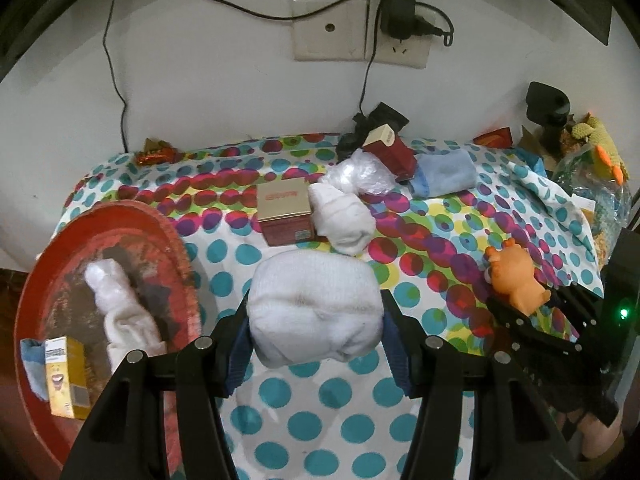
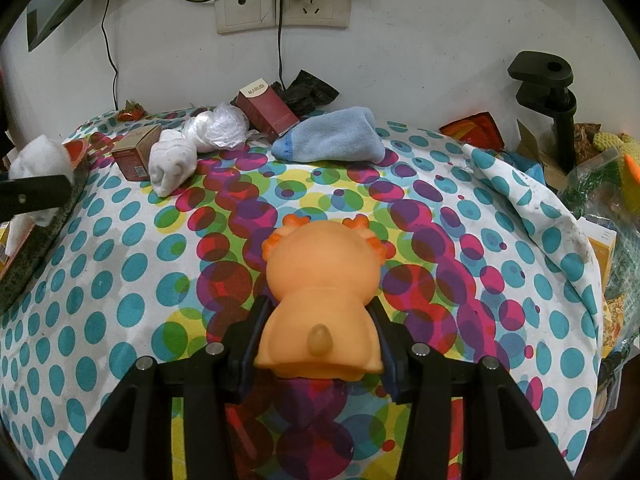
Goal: Organize objects
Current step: 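Carry the white rolled sock over the red tray with the left gripper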
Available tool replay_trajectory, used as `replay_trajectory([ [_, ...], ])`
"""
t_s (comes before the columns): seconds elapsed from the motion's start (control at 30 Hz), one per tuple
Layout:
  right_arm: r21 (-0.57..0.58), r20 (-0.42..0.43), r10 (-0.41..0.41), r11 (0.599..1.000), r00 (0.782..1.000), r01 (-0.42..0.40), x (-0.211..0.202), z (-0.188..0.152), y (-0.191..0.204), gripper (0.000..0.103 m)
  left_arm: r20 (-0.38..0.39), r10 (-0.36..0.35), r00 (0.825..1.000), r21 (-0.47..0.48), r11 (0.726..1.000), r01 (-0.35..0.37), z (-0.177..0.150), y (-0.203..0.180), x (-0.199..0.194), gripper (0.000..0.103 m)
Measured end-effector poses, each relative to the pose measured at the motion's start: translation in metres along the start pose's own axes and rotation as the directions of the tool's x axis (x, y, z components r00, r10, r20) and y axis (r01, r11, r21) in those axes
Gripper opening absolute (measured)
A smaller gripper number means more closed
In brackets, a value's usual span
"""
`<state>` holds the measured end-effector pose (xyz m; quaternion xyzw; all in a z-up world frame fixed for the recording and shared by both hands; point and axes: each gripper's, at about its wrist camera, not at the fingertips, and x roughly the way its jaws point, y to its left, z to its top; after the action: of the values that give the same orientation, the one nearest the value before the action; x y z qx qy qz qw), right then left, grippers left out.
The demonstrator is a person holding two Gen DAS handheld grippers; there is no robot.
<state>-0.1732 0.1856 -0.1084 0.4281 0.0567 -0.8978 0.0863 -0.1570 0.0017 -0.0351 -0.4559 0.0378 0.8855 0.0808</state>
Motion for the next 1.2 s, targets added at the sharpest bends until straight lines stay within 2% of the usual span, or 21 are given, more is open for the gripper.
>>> replay_trajectory([
  [0.57, -0.002, 0.000, 0.002, 1.000, 1.000, -0.002, 0.000, 0.000, -0.002, 0.049, 0.011, 0.086, 0.996, -0.075, 0.994, -0.085, -0.003, 0.071, -0.030, 0.054],
  [1.2, -0.004, 0.001, 0.003, 1.000, 1.000, -0.003, 0.001, 0.000, -0.003, 0.049, -0.034, 0.170, 0.985, -0.183, 0.968, -0.173, -0.015, 0.169, -0.026, 0.054],
])
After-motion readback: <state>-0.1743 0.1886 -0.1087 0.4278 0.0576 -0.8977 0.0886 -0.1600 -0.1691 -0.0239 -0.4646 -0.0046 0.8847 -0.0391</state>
